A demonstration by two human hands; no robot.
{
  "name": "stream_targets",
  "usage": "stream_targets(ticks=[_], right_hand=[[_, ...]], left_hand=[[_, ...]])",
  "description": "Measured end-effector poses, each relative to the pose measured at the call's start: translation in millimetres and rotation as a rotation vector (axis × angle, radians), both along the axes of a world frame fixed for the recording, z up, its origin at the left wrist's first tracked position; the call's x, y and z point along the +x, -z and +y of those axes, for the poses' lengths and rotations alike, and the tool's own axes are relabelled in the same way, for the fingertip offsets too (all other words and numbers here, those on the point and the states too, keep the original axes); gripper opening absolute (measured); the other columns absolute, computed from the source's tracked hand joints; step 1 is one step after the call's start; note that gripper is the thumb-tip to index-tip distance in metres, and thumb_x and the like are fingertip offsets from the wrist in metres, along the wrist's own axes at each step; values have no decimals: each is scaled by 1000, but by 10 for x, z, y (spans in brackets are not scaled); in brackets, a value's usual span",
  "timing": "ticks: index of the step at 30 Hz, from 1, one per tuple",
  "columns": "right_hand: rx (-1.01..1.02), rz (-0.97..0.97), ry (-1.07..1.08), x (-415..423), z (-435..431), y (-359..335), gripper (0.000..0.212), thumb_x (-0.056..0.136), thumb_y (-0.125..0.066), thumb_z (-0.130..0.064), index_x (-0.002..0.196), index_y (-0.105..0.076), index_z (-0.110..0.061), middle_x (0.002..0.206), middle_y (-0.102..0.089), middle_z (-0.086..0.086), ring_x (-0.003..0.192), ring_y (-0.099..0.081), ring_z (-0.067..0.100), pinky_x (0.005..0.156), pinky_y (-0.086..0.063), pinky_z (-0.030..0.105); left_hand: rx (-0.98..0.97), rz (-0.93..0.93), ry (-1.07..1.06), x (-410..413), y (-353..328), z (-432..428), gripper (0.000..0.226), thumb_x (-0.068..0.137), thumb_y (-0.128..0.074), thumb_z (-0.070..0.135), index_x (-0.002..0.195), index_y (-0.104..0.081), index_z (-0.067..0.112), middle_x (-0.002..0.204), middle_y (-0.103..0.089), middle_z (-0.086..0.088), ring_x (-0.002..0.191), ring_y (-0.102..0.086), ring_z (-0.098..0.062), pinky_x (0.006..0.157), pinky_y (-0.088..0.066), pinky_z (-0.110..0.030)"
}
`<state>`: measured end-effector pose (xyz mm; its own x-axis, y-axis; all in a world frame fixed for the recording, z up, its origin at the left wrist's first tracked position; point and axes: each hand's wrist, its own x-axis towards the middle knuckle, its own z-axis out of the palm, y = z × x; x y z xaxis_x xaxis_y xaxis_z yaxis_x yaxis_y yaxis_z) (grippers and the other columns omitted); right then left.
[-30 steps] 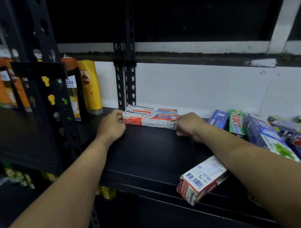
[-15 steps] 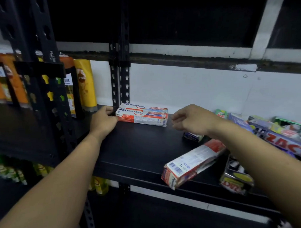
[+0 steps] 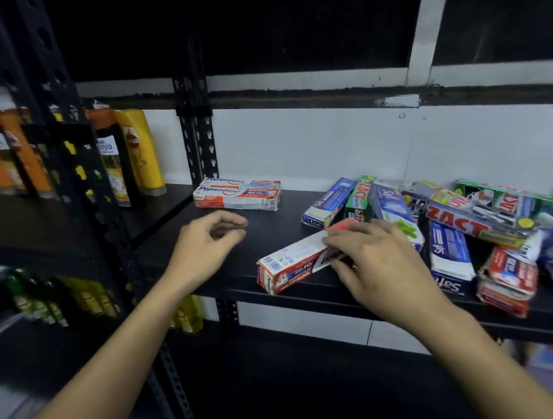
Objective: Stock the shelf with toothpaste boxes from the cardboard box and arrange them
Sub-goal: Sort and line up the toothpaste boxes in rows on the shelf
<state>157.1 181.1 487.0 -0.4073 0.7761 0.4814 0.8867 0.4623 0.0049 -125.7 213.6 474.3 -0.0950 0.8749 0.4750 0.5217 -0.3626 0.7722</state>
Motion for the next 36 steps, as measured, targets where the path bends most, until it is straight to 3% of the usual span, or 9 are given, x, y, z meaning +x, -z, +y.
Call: stream_targets(ticks=[4,7,9,13,17,22,28,32,36], right_hand=[[35,-30,27,88,-10,51,37,84,-62,-29,120,-65,-31,126,-66,-13,122,-56,17,111,-26,39],[14,-39,52,175,-38,43,42,81,-61,-21,122,-65,-31,123,-68,-11,124,-54,17,113,-20,37],[22,-54,64,213,-86,43,44,80,-61,-17,122,-65,-30,119,-70,-9,125,-53,18,116,-18,39],[117,-69,50,166,-249,85,45,77,-69,-10,121,-66,-21,120,-70,-2,127,-52,28,115,-28,50],[161,18,-78,30,-340,253,43,80,-68,-13,123,-66,-17,125,-67,-3,123,-53,28,111,-36,46],[55,169,-177,-314,-265,348,39,88,-63,-23,127,-63,-23,128,-65,-9,124,-55,20,105,-41,37],[-167,251,-327,-725,-166,289,41,94,-51,-49,130,-57,-32,126,-63,-15,121,-53,10,100,-45,38],[-229,304,-403,-912,-205,309,63,83,-50,-72,129,-59,-31,126,-62,-17,119,-52,3,103,-43,35],[-247,363,-370,-837,-175,281,70,72,-50,-84,126,-59,-39,124,-60,-25,118,-48,-2,104,-42,37]], left_hand=[[-66,92,175,443,-66,-530,20,83,-76,36,103,-73,32,99,-74,16,94,-68,-3,81,-56,-27],[24,239,139,567,-20,-645,36,74,-82,44,107,-71,33,104,-71,20,97,-66,1,79,-54,-19],[92,287,97,547,34,-633,37,75,-83,39,109,-73,31,110,-69,20,101,-64,2,82,-54,-23],[94,278,58,356,76,-660,33,80,-80,33,112,-73,31,114,-69,18,104,-64,3,87,-55,-27],[28,197,7,88,51,-775,27,82,-76,35,109,-74,35,106,-72,19,98,-67,2,81,-56,-25],[-33,229,-242,-92,46,-873,25,84,-64,56,103,-72,43,93,-65,9,85,-63,-2,69,-49,-22],[-5,-21,-420,-28,146,-937,12,85,-72,42,84,-73,30,77,-72,17,76,-68,0,66,-55,-25],[24,-95,-392,113,128,-1017,14,85,-69,19,77,-77,28,72,-73,18,70,-67,4,66,-51,-15],[-36,-246,-229,201,143,-1074,19,86,-66,12,91,-80,26,79,-76,10,78,-72,-4,69,-52,-17]])
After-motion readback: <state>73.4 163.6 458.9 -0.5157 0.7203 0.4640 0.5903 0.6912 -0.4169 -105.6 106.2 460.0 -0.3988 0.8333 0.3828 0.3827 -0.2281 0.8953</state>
